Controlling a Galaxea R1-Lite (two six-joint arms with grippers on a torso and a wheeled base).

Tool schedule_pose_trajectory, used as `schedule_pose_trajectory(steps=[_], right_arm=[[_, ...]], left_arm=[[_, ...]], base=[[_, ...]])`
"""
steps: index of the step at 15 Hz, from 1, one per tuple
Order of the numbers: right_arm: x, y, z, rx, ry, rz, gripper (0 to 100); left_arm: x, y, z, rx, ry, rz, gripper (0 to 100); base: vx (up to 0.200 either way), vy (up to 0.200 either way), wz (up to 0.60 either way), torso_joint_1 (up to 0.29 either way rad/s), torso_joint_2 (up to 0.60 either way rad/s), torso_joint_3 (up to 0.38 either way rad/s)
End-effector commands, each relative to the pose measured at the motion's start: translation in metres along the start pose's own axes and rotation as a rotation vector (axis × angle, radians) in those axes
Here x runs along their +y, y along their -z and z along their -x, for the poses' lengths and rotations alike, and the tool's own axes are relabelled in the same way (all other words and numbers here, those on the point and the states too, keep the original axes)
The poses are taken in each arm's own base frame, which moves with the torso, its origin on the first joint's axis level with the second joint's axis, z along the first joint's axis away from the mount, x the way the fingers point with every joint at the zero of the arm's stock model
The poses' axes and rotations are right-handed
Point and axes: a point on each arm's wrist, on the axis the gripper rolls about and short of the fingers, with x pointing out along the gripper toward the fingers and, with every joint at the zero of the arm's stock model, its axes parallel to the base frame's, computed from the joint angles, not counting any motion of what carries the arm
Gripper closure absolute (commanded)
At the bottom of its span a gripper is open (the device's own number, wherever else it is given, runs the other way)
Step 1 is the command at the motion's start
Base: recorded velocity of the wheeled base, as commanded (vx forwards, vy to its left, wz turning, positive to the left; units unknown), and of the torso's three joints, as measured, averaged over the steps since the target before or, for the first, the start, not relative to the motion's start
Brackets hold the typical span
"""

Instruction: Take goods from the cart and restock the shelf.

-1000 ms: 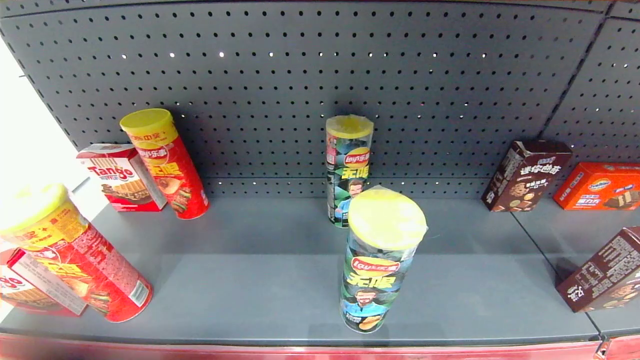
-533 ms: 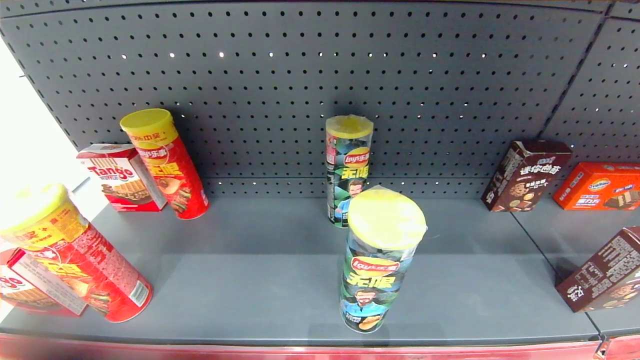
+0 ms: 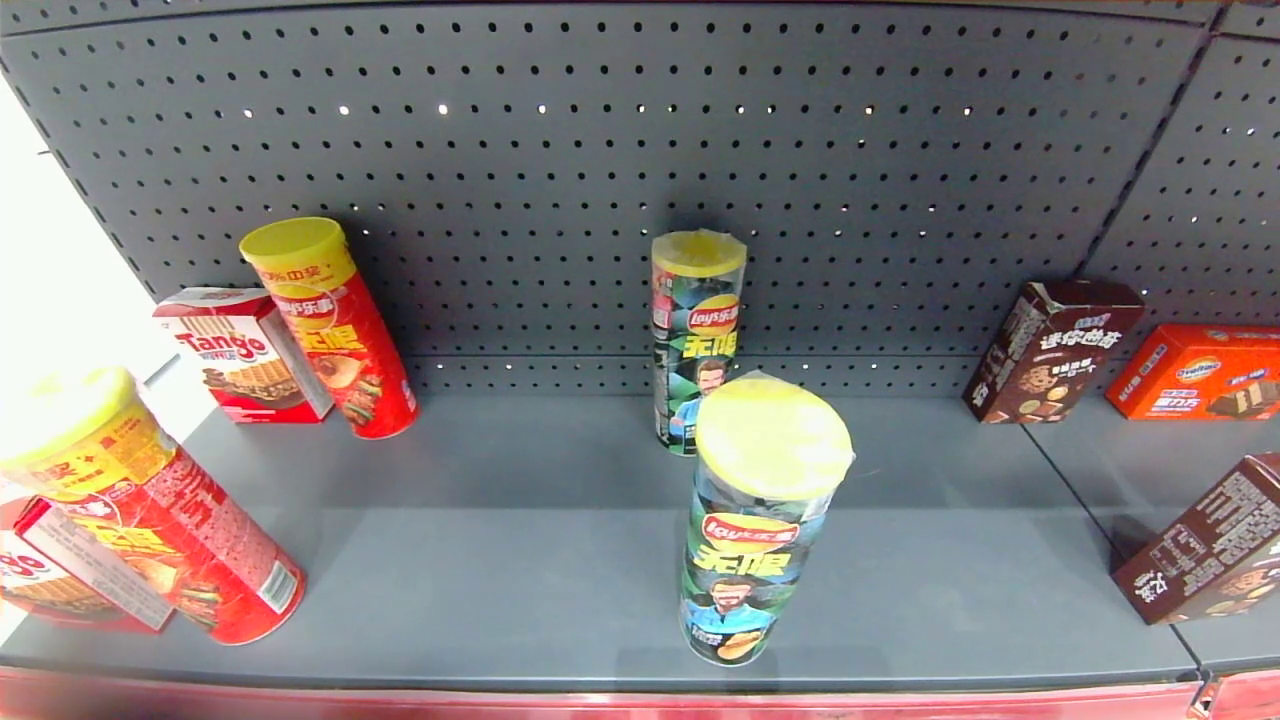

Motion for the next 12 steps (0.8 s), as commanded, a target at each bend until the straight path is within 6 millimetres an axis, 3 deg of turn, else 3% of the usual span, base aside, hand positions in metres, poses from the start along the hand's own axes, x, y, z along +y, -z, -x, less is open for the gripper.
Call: schedule_pose_trajectory(steps=[1,8,9,10,11,12], right_arm=[[0.000,0.000,0.000,0.002,0.000,0.001,0],[0.000,0.000,0.000,0.000,-0.008,0.007,0],[0.000,-0.017,0.003,-0.049,-0.038,0.045,0],[0.000,-0.070,0.005,-0.083,-0.051,0.040,0],[0.000,-0.105,-0.007,-0.037,-0.066,0.040,0],[0.001,-0.125,-0.006,-0.076,-0.117,0.045,0]], left_arm=[[-0.001,0.000,0.000,0.001,0.030,0.024,0],[-0.002,0.000,0.000,-0.003,0.082,0.053,0],[-0.002,0.000,0.000,-0.003,0.082,0.055,0],[-0.002,0.000,0.000,-0.003,0.082,0.055,0],[-0.002,0.000,0.000,-0.003,0.080,0.055,0],[-0.002,0.000,0.000,-0.003,0.082,0.053,0]], base=[[0.000,0.000,0.00,0.000,0.00,0.000],[0.000,0.000,0.00,0.000,0.00,0.000],[0.000,0.000,0.00,0.000,0.00,0.000],[0.000,0.000,0.00,0.000,0.00,0.000],[0.000,0.000,0.00,0.000,0.00,0.000],[0.000,0.000,0.00,0.000,0.00,0.000]])
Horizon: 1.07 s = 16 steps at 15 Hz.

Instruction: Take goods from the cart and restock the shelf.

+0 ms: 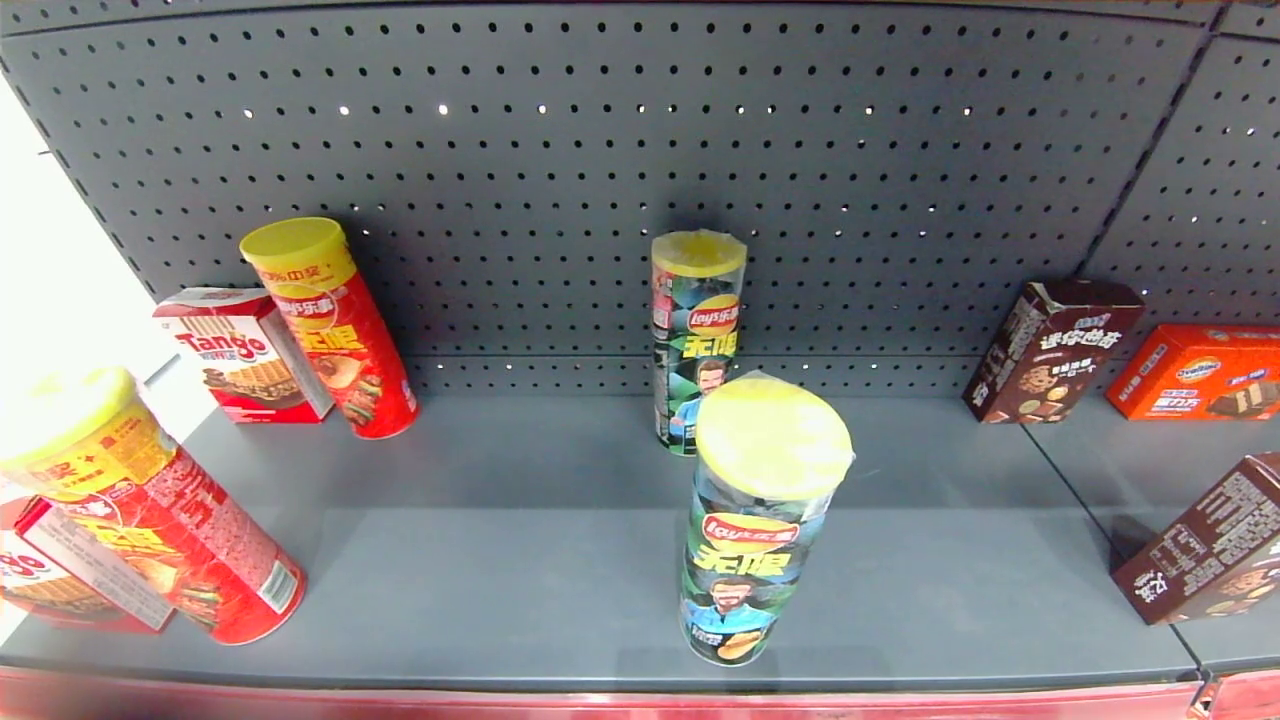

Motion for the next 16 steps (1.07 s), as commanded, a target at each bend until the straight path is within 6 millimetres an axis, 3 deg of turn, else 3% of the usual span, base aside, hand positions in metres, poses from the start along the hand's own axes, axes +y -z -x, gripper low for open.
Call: schedule_pose_trajectory(steps=[1,3,5,7,8,9,11,12,16], right_arm=[[-0.003,-0.096,-0.022,-0.019,-0.105,0.007,0],[-0.003,-0.115,-0.030,-0.038,-0.130,0.001,0],[0.001,-0.131,-0.039,-0.047,-0.300,0.008,0],[0.009,-0.150,-0.061,-0.024,-0.412,0.019,0],[0.016,-0.166,-0.082,-0.040,-0.446,0.045,0],[0.024,-0.170,-0.101,-0.029,-0.475,0.075,0],[0.037,-0.170,-0.120,-0.019,-0.534,0.113,0],[0.053,-0.165,-0.132,0.006,-0.608,0.124,0],[0.088,-0.154,-0.155,0.069,-0.713,0.160,0]], left_arm=[[0.000,0.000,0.000,0.001,0.002,-0.001,0],[0.000,0.000,0.000,0.003,-0.001,0.002,0],[0.000,0.000,0.000,0.003,0.002,0.001,0],[0.000,0.000,0.000,0.003,0.002,0.002,0],[0.000,0.000,0.000,0.003,0.000,0.002,0],[0.000,0.000,0.000,0.003,-0.001,0.002,0],[0.000,0.000,0.000,0.003,0.000,0.002,0],[0.000,0.000,0.000,0.003,-0.001,0.004,0],[0.000,0.000,0.000,0.002,-0.006,0.013,0]], base=[[0.000,0.000,0.00,0.000,0.00,0.000],[0.000,0.000,0.00,0.000,0.00,0.000],[0.000,0.000,0.00,0.000,0.00,0.000],[0.000,0.000,0.00,0.000,0.00,0.000],[0.000,0.000,0.00,0.000,0.00,0.000],[0.000,0.000,0.00,0.000,0.00,0.000],[0.000,0.000,0.00,0.000,0.00,0.000],[0.000,0.000,0.00,0.000,0.00,0.000],[0.000,0.000,0.00,0.000,0.00,0.000]])
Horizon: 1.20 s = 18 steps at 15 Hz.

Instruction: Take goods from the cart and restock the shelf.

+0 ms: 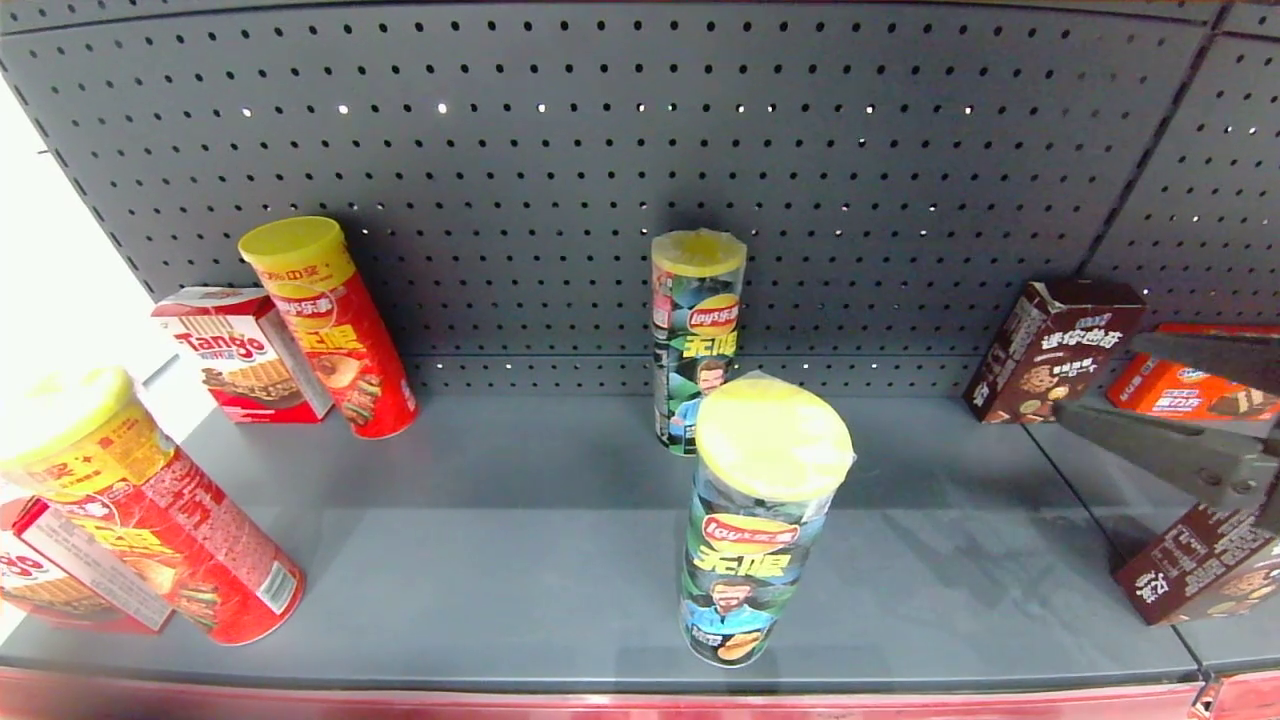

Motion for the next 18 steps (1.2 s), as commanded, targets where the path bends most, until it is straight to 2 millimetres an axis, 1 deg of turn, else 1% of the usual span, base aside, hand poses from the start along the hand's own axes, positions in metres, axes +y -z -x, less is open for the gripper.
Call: schedule_pose_trajectory(steps=[1,2,4,5,7,10,14,15,18], right_arm=[[0.006,0.010,-0.036,0.080,-0.063,0.015,0],[0.009,0.014,-0.041,0.101,-0.084,0.028,0],[0.017,0.022,-0.043,0.130,-0.126,0.039,0],[0.024,0.032,-0.046,0.166,-0.162,0.041,0],[0.036,0.043,-0.050,0.210,-0.222,0.050,0],[0.050,0.050,-0.056,0.245,-0.292,0.062,0],[0.060,0.054,-0.058,0.260,-0.337,0.074,0],[0.062,0.058,-0.063,0.282,-0.348,0.076,0],[0.070,0.060,-0.067,0.294,-0.381,0.084,0]], left_arm=[[0.000,0.000,0.000,0.002,0.000,0.002,0],[0.000,0.000,0.000,0.002,0.000,0.000,0],[0.000,0.000,0.000,0.002,0.001,0.000,0],[0.000,0.000,0.000,0.002,0.001,0.000,0],[0.000,0.000,0.000,0.002,0.001,0.000,0],[0.000,0.000,0.000,0.002,0.001,0.000,0],[0.000,0.000,0.000,0.002,0.001,0.000,0],[0.000,0.000,0.000,0.002,0.001,0.000,0],[0.000,0.000,0.000,0.002,0.004,0.000,0]], base=[[0.000,0.000,0.00,0.000,0.00,0.000],[0.000,0.000,0.00,0.000,0.00,0.000],[0.000,0.000,0.00,0.000,0.00,0.000],[0.000,0.000,0.00,0.000,0.00,0.000],[0.000,0.000,0.00,0.000,0.00,0.000],[0.000,0.000,0.00,0.000,0.00,0.000],[0.000,0.000,0.00,0.000,0.00,0.000],[0.000,0.000,0.00,0.000,0.00,0.000],[0.000,0.000,0.00,0.000,0.00,0.000]])
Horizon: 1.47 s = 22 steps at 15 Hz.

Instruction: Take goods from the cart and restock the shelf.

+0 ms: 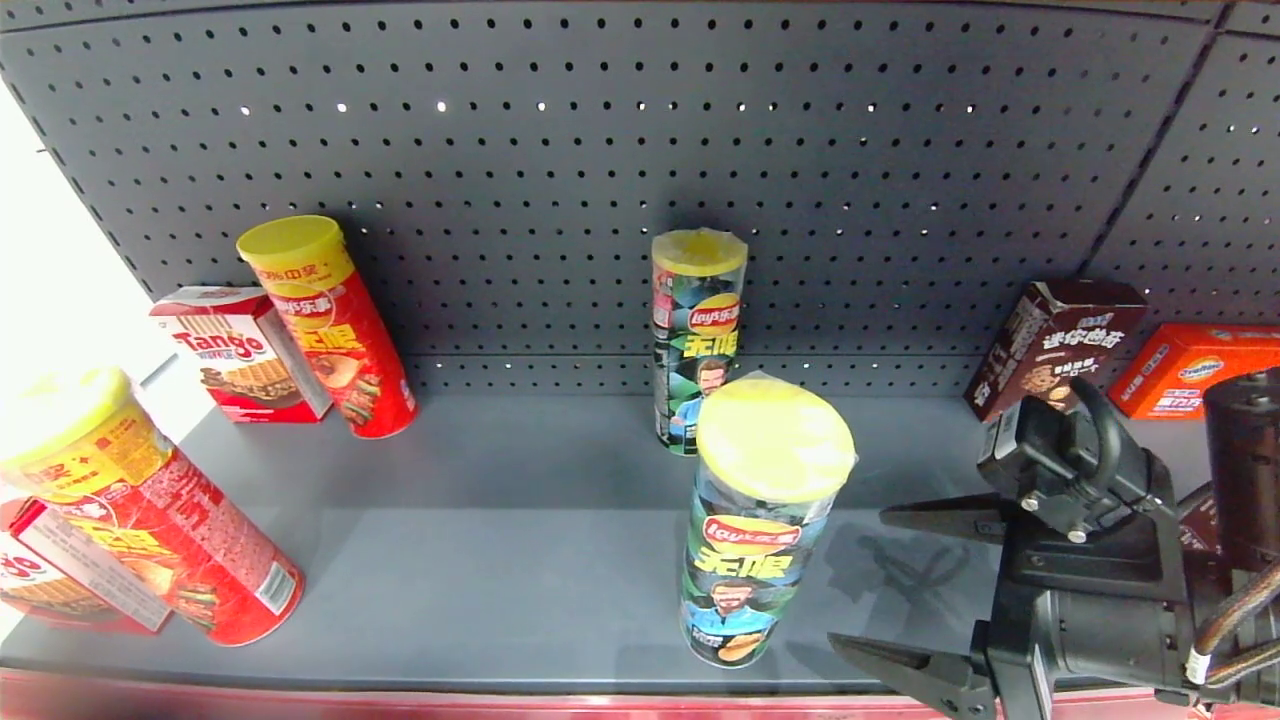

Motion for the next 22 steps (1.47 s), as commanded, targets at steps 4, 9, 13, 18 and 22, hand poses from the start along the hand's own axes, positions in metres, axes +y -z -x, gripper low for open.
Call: schedule_pose_trajectory(steps=[4,9,13,18,22], right_arm=[[0.005,0.001,-0.009,0.023,-0.030,0.009,0],[0.004,0.002,-0.019,0.035,-0.034,0.008,0],[0.003,0.003,-0.022,0.045,-0.028,0.004,0],[-0.002,-0.001,-0.030,0.039,-0.002,-0.001,0],[-0.005,-0.003,-0.033,0.035,0.009,-0.005,0]], left_arm=[[0.000,0.000,0.000,0.001,0.001,0.000,0],[0.000,0.000,0.000,0.001,0.001,0.000,0],[0.000,0.000,0.000,0.001,0.001,0.000,0],[0.000,0.000,0.000,0.001,0.001,0.000,0],[0.000,0.000,0.000,0.001,-0.001,0.000,0]], base=[[0.000,0.000,0.00,0.000,0.00,0.000],[0.000,0.000,0.00,0.000,0.00,0.000],[0.000,0.000,0.00,0.000,0.00,0.000],[0.000,0.000,0.00,0.000,0.00,0.000],[0.000,0.000,0.00,0.000,0.00,0.000]])
